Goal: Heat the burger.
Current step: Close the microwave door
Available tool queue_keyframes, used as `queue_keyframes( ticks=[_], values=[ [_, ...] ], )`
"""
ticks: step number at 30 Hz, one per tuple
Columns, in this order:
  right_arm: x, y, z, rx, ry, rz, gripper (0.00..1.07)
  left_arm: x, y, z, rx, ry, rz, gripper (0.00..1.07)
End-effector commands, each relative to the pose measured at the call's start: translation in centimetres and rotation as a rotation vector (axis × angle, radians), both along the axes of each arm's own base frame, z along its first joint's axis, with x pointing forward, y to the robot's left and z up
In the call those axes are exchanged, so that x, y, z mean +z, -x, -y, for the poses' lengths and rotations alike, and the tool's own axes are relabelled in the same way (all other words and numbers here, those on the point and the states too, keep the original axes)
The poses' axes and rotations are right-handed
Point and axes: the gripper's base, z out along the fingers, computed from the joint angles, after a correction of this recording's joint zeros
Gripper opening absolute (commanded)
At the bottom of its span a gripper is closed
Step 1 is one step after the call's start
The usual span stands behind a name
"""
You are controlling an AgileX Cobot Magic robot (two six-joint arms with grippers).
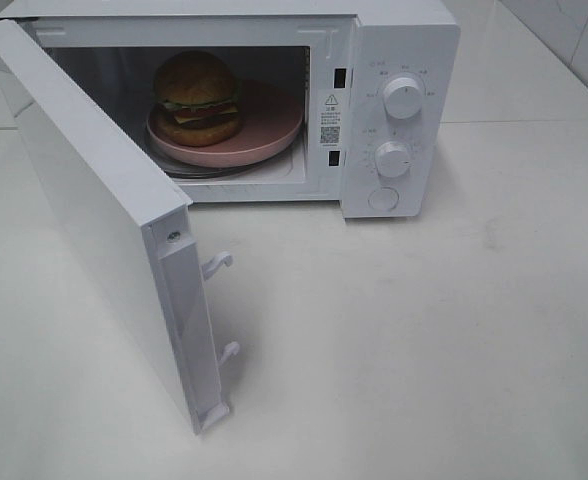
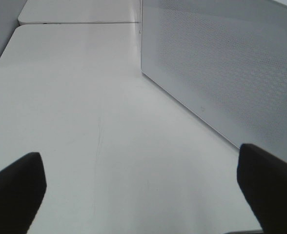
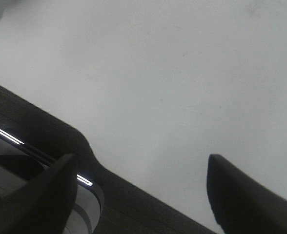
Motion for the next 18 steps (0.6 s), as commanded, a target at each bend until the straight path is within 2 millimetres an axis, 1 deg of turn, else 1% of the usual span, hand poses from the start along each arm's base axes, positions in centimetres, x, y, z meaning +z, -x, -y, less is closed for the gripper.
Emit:
queue_keyframes(
  ticks=[1,2,3,4,6,8,11,13,14,15,16,18],
  values=[
    [-0.4,0.4,0.5,-0.039,-0.008,-0.003,0.73,0.1,0.2,0.1,0.0,0.005,0.025,1.0],
    [-0.7,0.5,1.1,-0.084,-0.016,-0.003,0.73,0.1,0.2,0.1,0.0,0.005,0.025,1.0],
    [-0.7,0.5,1.1,-0.084,-0.016,-0.003,0.73,0.1,0.2,0.1,0.0,0.005,0.025,1.0],
    [-0.7,0.7,1.8,-0.135,-0.025,0.01,0.73,0.1,0.2,0.1,0.0,0.005,0.025,1.0],
    [-0.8,0.9,2.1,-0.156,-0.029,0.019,0.73,0.1,0.2,0.1,0.0,0.005,0.025,1.0],
    [-0.6,1.8,3.3,-0.25,-0.057,0.07,0.73,0.1,0.2,0.1,0.0,0.005,0.025,1.0],
    [-0.6,2.0,3.6,-0.266,-0.063,0.082,0.73,0.1,0.2,0.1,0.0,0.005,0.025,1.0],
    [-0.8,3.5,4.6,-0.349,-0.095,0.149,0.73,0.1,0.2,0.1,0.0,0.005,0.025,1.0],
    [-0.8,3.5,4.6,-0.349,-0.095,0.149,0.73,0.1,0.2,0.1,0.0,0.005,0.025,1.0],
    [-0.9,3.8,4.9,-0.369,-0.1,0.163,0.73,0.1,0.2,0.1,0.0,0.005,0.025,1.0],
    [-1.2,4.6,5.3,-0.408,-0.111,0.195,0.73,0.1,0.2,0.1,0.0,0.005,0.025,1.0],
    [-1.3,4.9,5.4,-0.423,-0.116,0.21,0.73,0.1,0.2,0.1,0.0,0.005,0.025,1.0]
  ],
)
